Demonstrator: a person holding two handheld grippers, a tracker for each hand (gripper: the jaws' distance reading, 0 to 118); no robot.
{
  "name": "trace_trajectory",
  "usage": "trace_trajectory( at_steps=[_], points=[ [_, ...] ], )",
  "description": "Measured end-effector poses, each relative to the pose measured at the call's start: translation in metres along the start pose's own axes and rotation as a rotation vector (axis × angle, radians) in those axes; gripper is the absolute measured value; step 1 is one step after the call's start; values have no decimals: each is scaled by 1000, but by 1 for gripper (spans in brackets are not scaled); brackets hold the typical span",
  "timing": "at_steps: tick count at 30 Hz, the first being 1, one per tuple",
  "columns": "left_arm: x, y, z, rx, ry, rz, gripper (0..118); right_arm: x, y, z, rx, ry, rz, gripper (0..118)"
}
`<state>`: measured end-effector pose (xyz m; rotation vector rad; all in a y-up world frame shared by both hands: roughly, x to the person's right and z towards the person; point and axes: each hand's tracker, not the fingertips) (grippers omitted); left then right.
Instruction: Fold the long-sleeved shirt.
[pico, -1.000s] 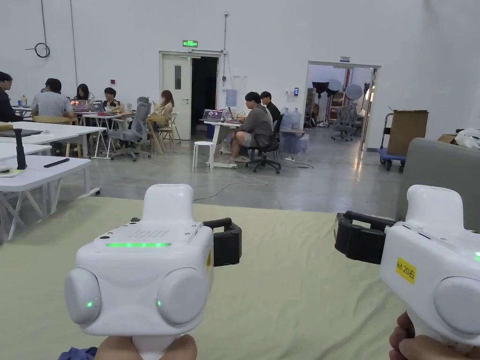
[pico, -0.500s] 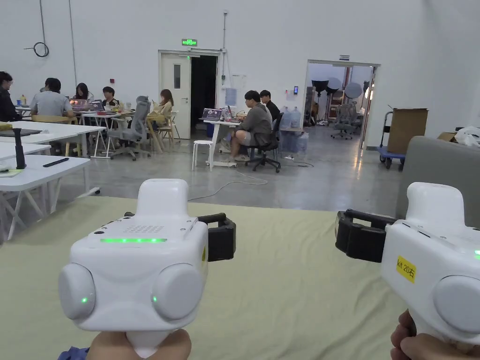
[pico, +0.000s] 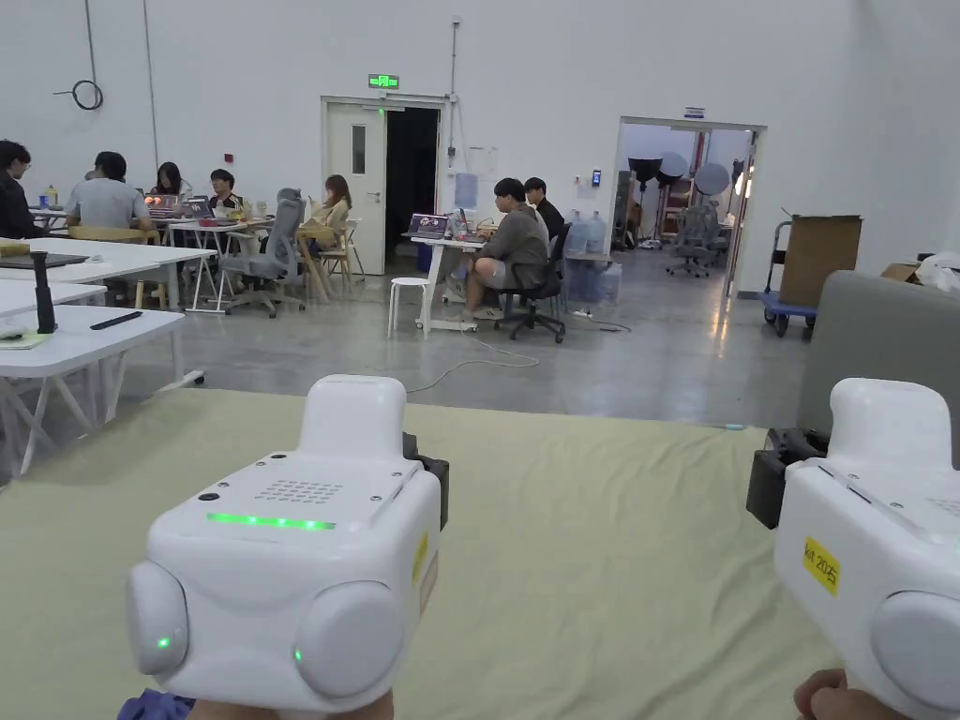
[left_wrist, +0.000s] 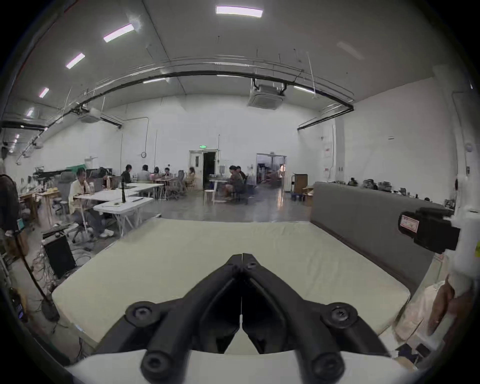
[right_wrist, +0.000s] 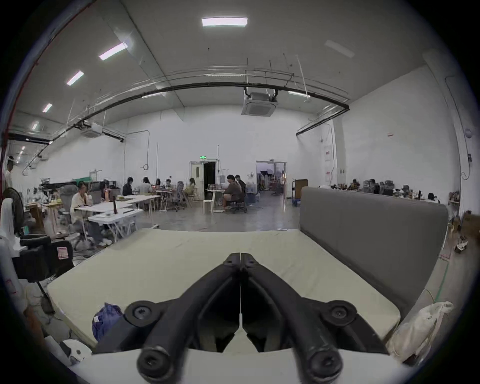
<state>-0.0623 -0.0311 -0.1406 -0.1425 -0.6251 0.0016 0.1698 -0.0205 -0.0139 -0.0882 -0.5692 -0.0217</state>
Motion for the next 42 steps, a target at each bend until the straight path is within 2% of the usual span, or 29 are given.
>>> trace_trajectory(
  at_steps=[4, 6, 9, 11, 13, 15, 17, 22, 23, 24, 25, 26, 27, 29, 33, 36, 37, 38, 39, 40, 41, 42],
  points=[
    [-19, 6, 6, 1, 35, 17, 0, -17, 4, -16, -13, -4, -6, 0],
    [-46, 8, 14, -17, 58, 45, 0, -44, 5, -24, -10, 56, 4, 0],
    [-102, 3, 33, -49, 230, 69, 0, -106, 8, -24, 7, 303, 28, 0],
    [-143, -3, 48, -68, 391, 62, 0, -155, 5, -20, 4, 504, 63, 0],
    [-175, -11, 57, -98, 469, 62, 0, -190, 1, -15, -4, 669, 63, 0],
    [-199, -20, 56, -141, 488, 81, 0, -214, -9, -13, -21, 769, 66, 0],
    [-215, -35, 46, -200, 482, 100, 0, -227, -19, -16, -35, 825, 79, 0],
    [-242, -93, -11, -362, 358, 201, 0, -222, -49, -46, -118, 814, 123, 0],
    [-247, -109, -25, -372, 348, 240, 5, -218, -55, -56, -150, 806, 127, 0],
    [-252, -123, -38, -388, 327, 273, 28, -214, -60, -64, -175, 795, 127, 0],
    [-256, -141, -54, -446, 311, 305, 87, -208, -67, -72, -202, 779, 124, 0],
    [-262, -161, -74, -552, 287, 337, 118, -201, -74, -80, -226, 757, 125, 0],
    [-265, -174, -81, -570, 280, 341, 114, -196, -80, -86, -244, 738, 131, 0],
    [-265, -200, -109, -650, 256, 384, 114, -187, -91, -103, -275, 707, 140, 0],
    [-269, -252, -159, -792, 338, 290, 114, -175, -106, -124, -324, 657, 141, 0],
    [-275, -293, -192, -926, 376, 255, 107, -166, -113, -132, -339, 642, 128, 0],
    [-279, -303, -200, -952, 314, 319, 100, -162, -114, -133, -339, 642, 121, 0],
    [-284, -301, -201, -933, 246, 438, 81, -158, -114, -134, -333, 640, 110, 0],
    [-283, -287, -202, -882, 236, 532, 66, -153, -113, -134, -323, 639, 95, 0],
    [-274, -268, -206, -861, 266, 486, 60, -148, -109, -135, -305, 643, 69, 0],
    [-265, -246, -212, -861, 243, 386, 50, -142, -105, -135, -289, 661, 35, 0],
    [-257, -227, -216, -823, 210, 349, 39, -134, -100, -135, -279, 684, -1, 0]
  ],
)
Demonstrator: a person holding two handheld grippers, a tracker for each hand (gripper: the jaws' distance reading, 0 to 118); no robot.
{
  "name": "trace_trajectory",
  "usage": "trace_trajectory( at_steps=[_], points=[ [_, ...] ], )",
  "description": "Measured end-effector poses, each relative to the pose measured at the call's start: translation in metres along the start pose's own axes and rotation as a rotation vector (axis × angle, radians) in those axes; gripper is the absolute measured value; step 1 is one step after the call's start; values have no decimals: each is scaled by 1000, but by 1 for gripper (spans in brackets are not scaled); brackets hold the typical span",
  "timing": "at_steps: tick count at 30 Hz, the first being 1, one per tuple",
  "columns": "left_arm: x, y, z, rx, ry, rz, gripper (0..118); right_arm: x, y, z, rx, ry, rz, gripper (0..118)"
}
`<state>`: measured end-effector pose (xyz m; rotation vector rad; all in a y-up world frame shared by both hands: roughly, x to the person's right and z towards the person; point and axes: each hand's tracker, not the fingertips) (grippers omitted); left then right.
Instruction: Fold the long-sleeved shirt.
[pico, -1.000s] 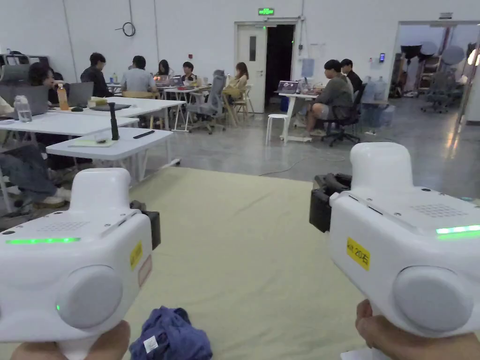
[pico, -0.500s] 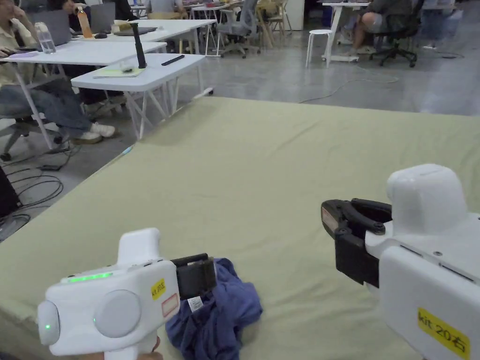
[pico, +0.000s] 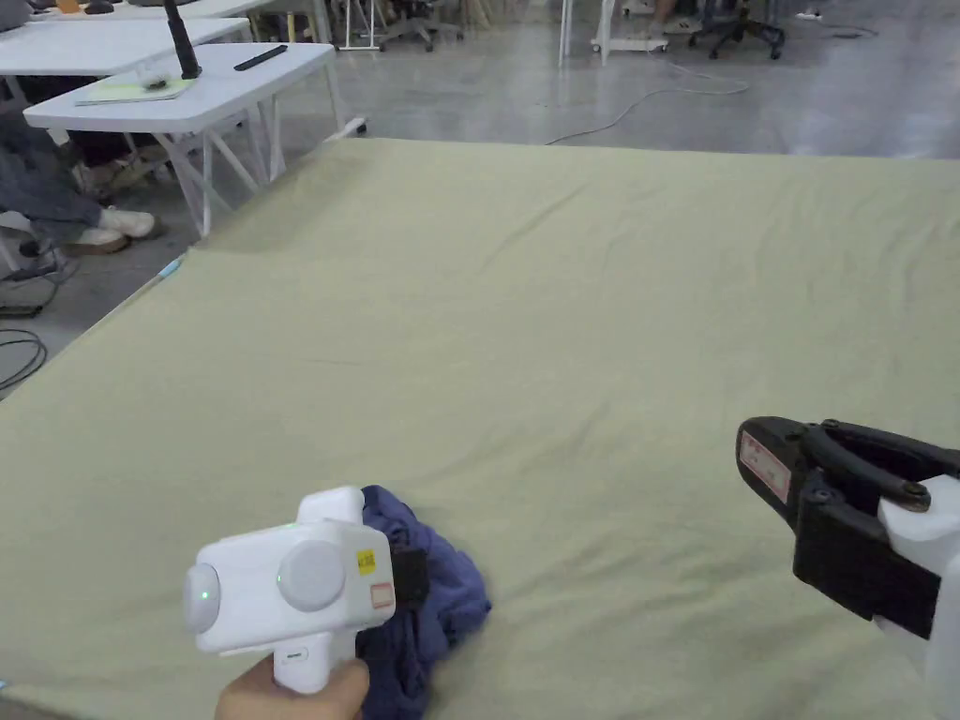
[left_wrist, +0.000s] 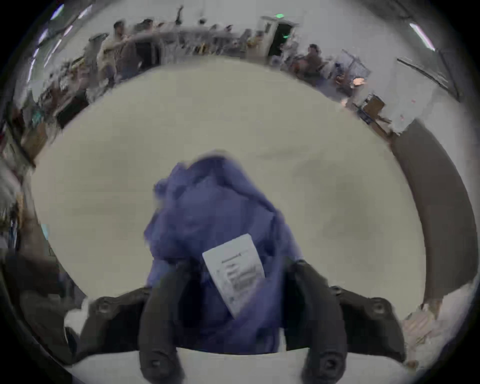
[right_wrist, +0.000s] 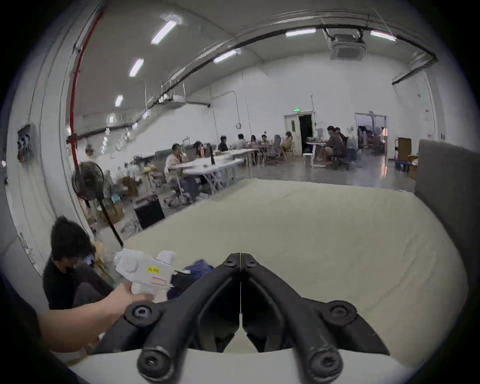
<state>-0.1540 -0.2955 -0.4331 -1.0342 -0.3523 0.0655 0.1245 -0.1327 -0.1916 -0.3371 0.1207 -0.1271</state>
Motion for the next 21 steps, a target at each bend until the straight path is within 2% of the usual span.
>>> trace_trajectory(
  at_steps=[1, 3, 5, 6, 8, 9, 11, 13, 16, 21],
  points=[
    [13, 13, 13, 46, -60, 3, 27, 7, 5, 7, 30, 32, -37, 0],
    [45, 38, 33, 53, -147, -15, 17, 18, 13, 24, 96, 62, -95, 0],
    [87, 59, 65, 161, -187, -115, 13, 32, 24, 47, 159, 79, -126, 0],
    [108, 65, 77, 188, -196, -154, 13, 39, 29, 56, 156, 118, -141, 0],
    [163, 74, 100, 231, -269, -238, 12, 62, 45, 75, 61, 256, -237, 0],
    [177, 74, 104, 248, -293, -246, 11, 66, 45, 81, 75, 262, -244, 0],
    [220, 72, 103, 240, -380, -288, 8, 70, 48, 105, 147, 133, -193, 0],
    [271, 62, 87, 221, -389, -344, 8, 73, 48, 129, 180, 20, -118, 0],
    [339, 33, 33, 78, -427, -398, 8, 84, 41, 153, 193, -34, -139, 0],
    [406, -55, -92, -257, -322, -486, 8, 105, 16, 170, 104, -150, -175, 0]
  ],
)
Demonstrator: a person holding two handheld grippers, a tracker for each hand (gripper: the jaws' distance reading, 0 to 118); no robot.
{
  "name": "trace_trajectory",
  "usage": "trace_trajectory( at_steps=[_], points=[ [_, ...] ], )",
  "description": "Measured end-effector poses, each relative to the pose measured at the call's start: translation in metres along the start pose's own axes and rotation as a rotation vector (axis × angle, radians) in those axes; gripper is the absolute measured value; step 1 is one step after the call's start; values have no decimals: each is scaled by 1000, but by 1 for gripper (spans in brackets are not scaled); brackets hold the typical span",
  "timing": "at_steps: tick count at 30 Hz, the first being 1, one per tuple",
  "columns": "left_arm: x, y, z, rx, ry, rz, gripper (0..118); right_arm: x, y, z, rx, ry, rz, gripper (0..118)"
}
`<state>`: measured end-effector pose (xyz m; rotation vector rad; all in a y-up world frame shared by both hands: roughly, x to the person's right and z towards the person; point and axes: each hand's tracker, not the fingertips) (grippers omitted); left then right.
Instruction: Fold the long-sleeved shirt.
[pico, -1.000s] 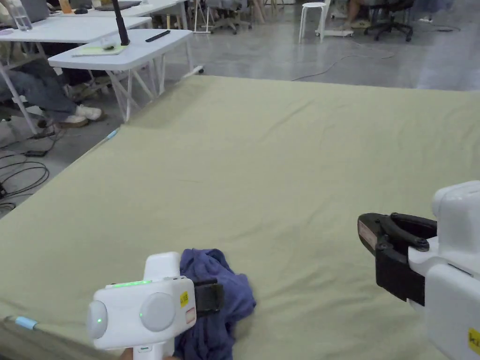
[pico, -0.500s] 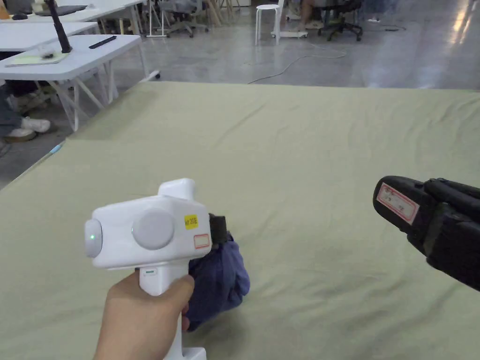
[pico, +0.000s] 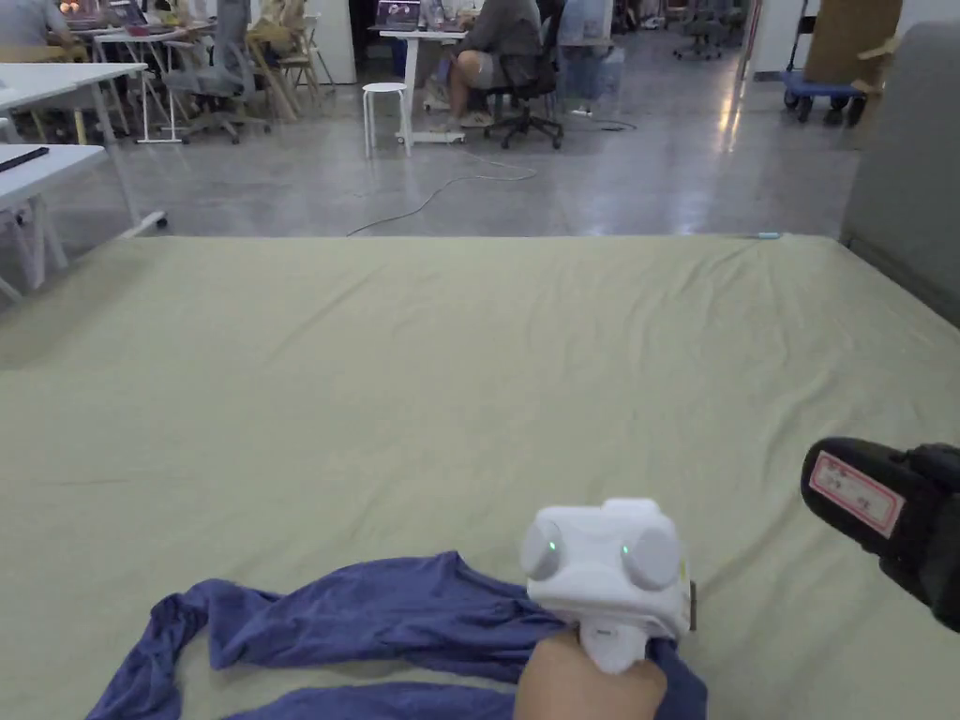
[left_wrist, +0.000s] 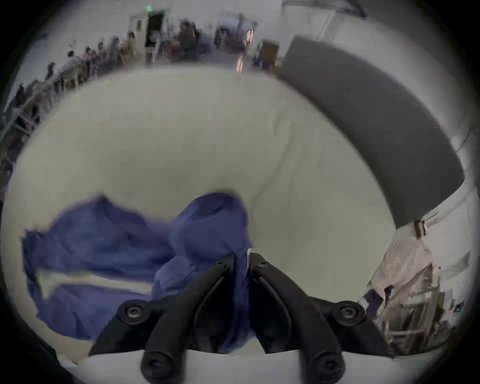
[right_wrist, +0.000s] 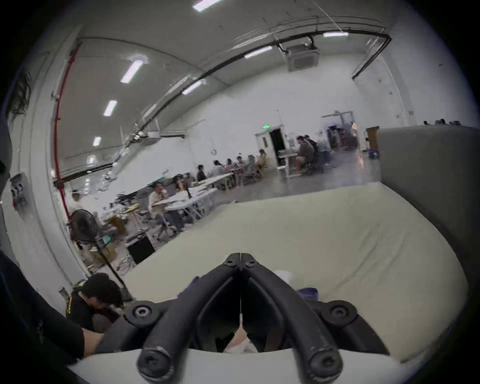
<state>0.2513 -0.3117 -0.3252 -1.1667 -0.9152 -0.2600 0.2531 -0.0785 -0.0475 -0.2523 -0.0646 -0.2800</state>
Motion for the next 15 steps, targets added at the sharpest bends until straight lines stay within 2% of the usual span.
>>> trace_trajectory(
  at_steps=[3, 6, 7, 8, 9, 10, 11, 12, 15],
  points=[
    [10, -31, -51, -122, -27, 53, 8, 11, -15, 5, -30, -26, -30, 0],
    [20, -33, -41, -39, 8, -14, 7, 16, -25, 5, -56, -32, -48, 0],
    [20, -27, -34, -56, -5, 6, 9, 17, -27, 4, -61, -33, -52, 0],
    [15, -20, -20, -42, -62, 53, 23, 17, -28, 4, -65, -30, -57, 0],
    [9, -14, 0, 8, -148, 94, 62, 17, -28, 3, -66, -25, -66, 0],
    [3, -8, 30, 61, -198, 102, 114, 17, -28, 3, -64, -18, -75, 0],
    [-1, -7, 57, 109, -252, 92, 117, 17, -28, 3, -60, -12, -83, 0],
    [-8, -7, 94, 194, -300, 58, 113, 17, -28, 3, -57, -7, -90, 0],
    [-37, -27, 172, 364, -290, 1, 118, 19, -35, -2, -64, 6, -115, 0]
  ],
)
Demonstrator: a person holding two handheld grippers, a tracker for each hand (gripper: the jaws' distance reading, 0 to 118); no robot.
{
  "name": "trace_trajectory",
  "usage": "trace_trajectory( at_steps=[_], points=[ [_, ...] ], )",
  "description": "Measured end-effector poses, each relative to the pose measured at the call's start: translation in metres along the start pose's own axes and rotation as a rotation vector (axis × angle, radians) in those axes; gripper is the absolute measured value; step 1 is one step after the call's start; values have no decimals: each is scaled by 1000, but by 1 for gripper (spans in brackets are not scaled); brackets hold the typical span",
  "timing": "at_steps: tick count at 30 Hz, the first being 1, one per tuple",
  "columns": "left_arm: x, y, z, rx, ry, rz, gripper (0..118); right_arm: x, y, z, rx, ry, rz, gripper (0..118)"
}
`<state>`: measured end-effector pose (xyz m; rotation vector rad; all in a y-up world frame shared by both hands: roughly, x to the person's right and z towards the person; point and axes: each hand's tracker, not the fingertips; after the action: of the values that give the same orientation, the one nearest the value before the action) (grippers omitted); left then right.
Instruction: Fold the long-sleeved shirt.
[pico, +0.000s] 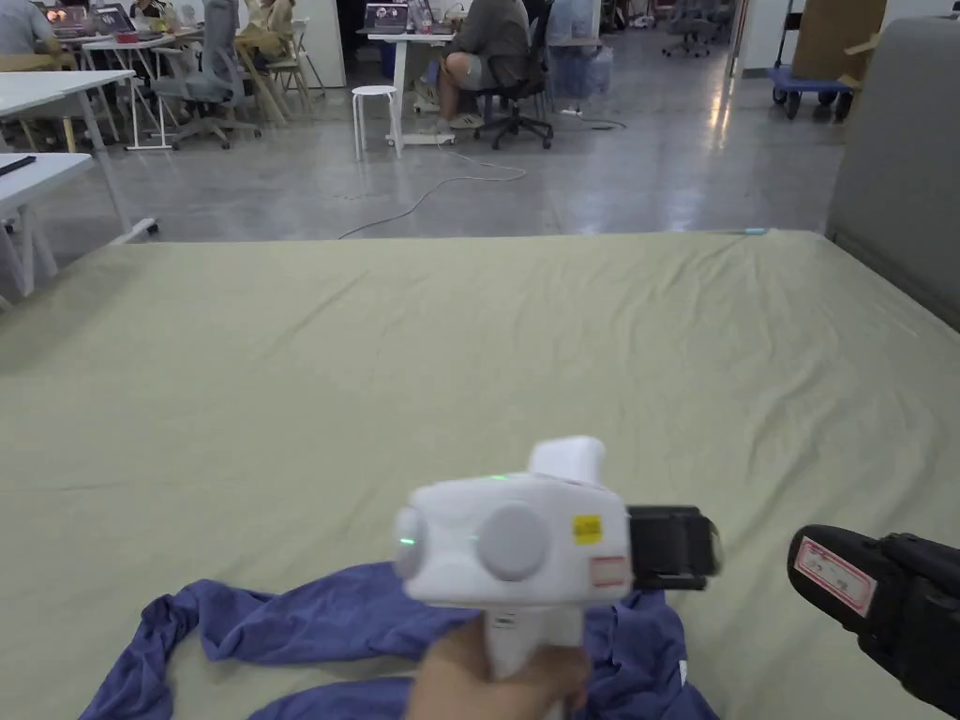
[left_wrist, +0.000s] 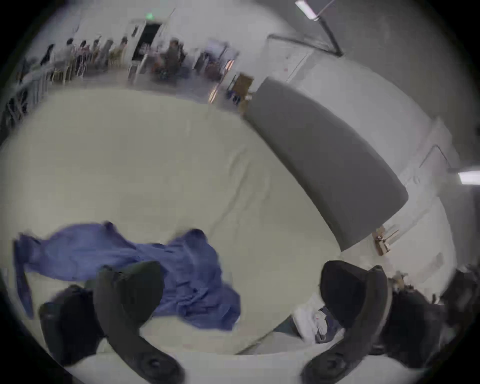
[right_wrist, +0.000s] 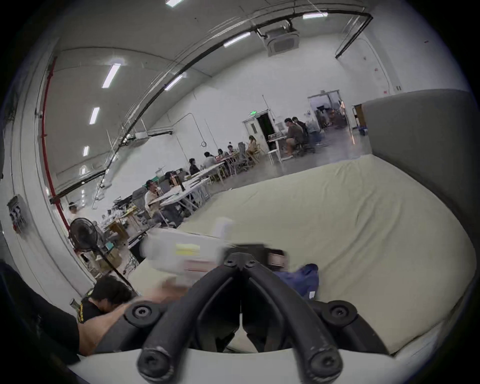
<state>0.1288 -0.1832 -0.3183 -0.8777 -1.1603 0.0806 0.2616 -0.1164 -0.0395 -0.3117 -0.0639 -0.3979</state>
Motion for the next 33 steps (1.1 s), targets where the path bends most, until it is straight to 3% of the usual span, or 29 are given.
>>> trace_trajectory(
  at_steps=[2, 5, 6, 7, 8, 10, 14, 15, 16, 17, 18, 23, 28, 30, 31, 33],
  points=[
    [-13, -11, 40, 14, 82, -57, 118, 3, -9, -10, -36, 5, -34, 0],
    [-46, -49, 70, -136, 405, -63, 116, 6, -28, -33, -114, -14, -88, 0],
    [-60, -65, 74, -152, 434, -40, 102, 7, -35, -42, -145, -28, -109, 0],
    [-71, -78, 76, -158, 425, 4, 33, 8, -41, -50, -171, -42, -131, 0],
    [-87, -93, 77, -220, 447, 88, 0, 8, -47, -58, -198, -48, -158, 0],
    [-108, -113, 74, -250, 390, 178, 0, 15, -59, -71, -250, -45, -214, 0],
    [-123, -97, 64, -218, 379, 176, 1, 19, -69, -90, -308, -47, -244, 0],
    [-128, -82, 59, -175, 388, 145, 23, 19, -70, -94, -320, -54, -238, 0],
    [-134, -70, 50, -150, 399, 118, 86, 19, -72, -96, -327, -63, -232, 0],
    [-144, -56, 36, -155, 430, 86, 118, 20, -74, -98, -334, -73, -228, 0],
    [-155, -47, 23, -183, 497, 31, 113, 21, -76, -99, -343, -79, -227, 0],
    [-218, 9, -67, -276, 584, -45, 116, 38, -86, -107, -402, -126, -254, 0],
    [-272, 3, -135, -429, 720, -51, 98, 56, -94, -119, -483, -233, -218, 0],
    [-281, -6, -139, -431, 684, -45, 99, 63, -96, -125, -487, -281, -214, 0],
    [-276, -2, -131, -413, 686, -37, 83, 65, -96, -129, -484, -298, -201, 0],
    [-262, 6, -122, -404, 658, -43, 63, 71, -95, -139, -500, -332, -159, 0]
  ],
)
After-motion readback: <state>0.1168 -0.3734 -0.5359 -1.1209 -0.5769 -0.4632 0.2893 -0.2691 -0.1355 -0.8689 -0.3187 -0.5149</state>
